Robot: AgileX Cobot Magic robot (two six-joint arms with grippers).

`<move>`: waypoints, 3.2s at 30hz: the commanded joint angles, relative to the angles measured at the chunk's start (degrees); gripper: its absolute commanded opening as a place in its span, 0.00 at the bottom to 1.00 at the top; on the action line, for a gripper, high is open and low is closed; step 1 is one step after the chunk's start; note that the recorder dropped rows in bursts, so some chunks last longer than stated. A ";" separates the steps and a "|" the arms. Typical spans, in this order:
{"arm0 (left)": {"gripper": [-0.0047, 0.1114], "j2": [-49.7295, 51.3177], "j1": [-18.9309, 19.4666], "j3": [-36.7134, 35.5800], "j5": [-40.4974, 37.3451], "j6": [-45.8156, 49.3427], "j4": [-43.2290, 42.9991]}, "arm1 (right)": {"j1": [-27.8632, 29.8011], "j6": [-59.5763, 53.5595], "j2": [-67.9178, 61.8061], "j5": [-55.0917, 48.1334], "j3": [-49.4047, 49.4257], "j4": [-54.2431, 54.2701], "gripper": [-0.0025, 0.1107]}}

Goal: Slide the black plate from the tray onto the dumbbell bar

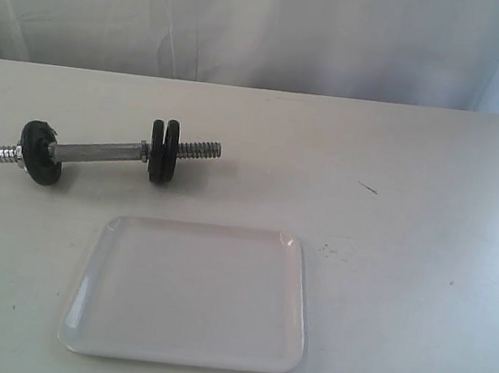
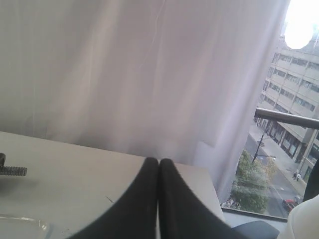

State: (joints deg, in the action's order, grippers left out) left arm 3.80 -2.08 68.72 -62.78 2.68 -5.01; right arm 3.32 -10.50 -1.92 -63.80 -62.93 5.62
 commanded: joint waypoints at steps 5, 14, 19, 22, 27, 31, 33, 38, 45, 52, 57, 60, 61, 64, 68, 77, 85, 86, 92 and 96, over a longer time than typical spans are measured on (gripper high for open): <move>0.04 -3.80 -0.51 0.01 -3.36 -2.03 -0.59 | -1.09 0.13 1.92 -1.38 0.34 0.07 0.02; 0.04 -3.80 -0.51 -0.09 -3.61 -3.92 2.44 | -3.47 -1.09 1.92 0.04 0.34 -0.02 0.02; 0.04 -3.80 -0.51 -5.69 -0.99 -3.92 2.54 | -3.47 -1.15 1.92 3.04 4.28 -0.23 0.02; 0.04 -3.80 -0.51 -12.16 1.97 -4.20 2.59 | -3.47 -1.15 1.92 6.41 8.30 -0.23 0.02; 0.04 -3.80 -0.51 -25.97 13.77 -4.20 2.81 | -3.47 -1.05 1.92 14.66 16.55 0.15 0.02; 0.04 -3.80 -0.51 -37.02 22.94 -4.20 3.20 | -3.47 -1.05 1.92 22.67 24.74 -0.72 0.02; 0.04 -3.80 -0.51 -42.14 26.86 -4.20 4.59 | -3.47 -1.05 1.92 26.34 28.45 -0.72 0.02; 0.04 -3.80 -0.51 -52.18 39.95 -4.20 6.86 | -3.47 -1.05 1.92 36.50 38.36 -0.72 0.02; 0.04 -3.80 -0.51 -68.72 63.80 -3.79 1.87 | -3.47 -1.28 1.92 49.19 50.23 -0.72 0.02; 0.04 -3.80 -0.51 -68.72 56.75 -3.91 -0.83 | -3.47 -1.28 1.92 59.29 62.93 -1.45 0.02; 0.04 -3.80 -0.51 -68.72 54.46 -4.49 0.93 | -3.47 -1.28 1.92 52.45 62.93 -1.42 0.02; 0.04 -3.80 -0.51 -68.72 52.28 -4.49 1.07 | -3.47 -1.13 1.92 52.02 62.93 -1.42 0.02; 0.04 -3.80 -0.51 -68.72 51.68 -4.49 1.07 | -3.47 -0.65 1.92 52.02 62.93 -1.30 0.02; 0.04 -3.80 -0.51 -68.72 50.27 -4.49 1.07 | -3.47 -0.68 1.92 51.78 62.93 -0.96 0.02; 0.04 -3.80 -0.51 -68.72 50.29 -4.49 1.18 | -3.47 0.74 1.92 51.03 62.93 -0.09 0.02; 0.04 -3.80 -0.51 -68.72 50.14 -4.49 2.00 | -3.47 1.91 1.92 50.90 62.93 0.51 0.02; 0.04 -3.80 -0.51 -68.72 50.88 -4.26 2.00 | -3.47 1.91 1.92 51.02 62.93 0.51 0.02; 0.04 -3.80 -0.51 -68.72 51.01 -4.26 2.00 | -3.47 1.91 1.92 51.02 62.93 0.51 0.02; 0.04 -3.80 -0.51 -68.72 51.01 -4.26 2.00 | -3.47 1.91 1.92 51.02 62.93 0.51 0.02; 0.04 -3.80 -0.51 -68.72 51.01 -4.15 2.00 | -3.47 1.91 1.92 51.02 62.93 0.51 0.02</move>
State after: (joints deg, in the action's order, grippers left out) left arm 0.28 -2.08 0.25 -11.93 -1.32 -3.70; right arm -0.04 -8.98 -0.29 -12.56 -0.41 5.87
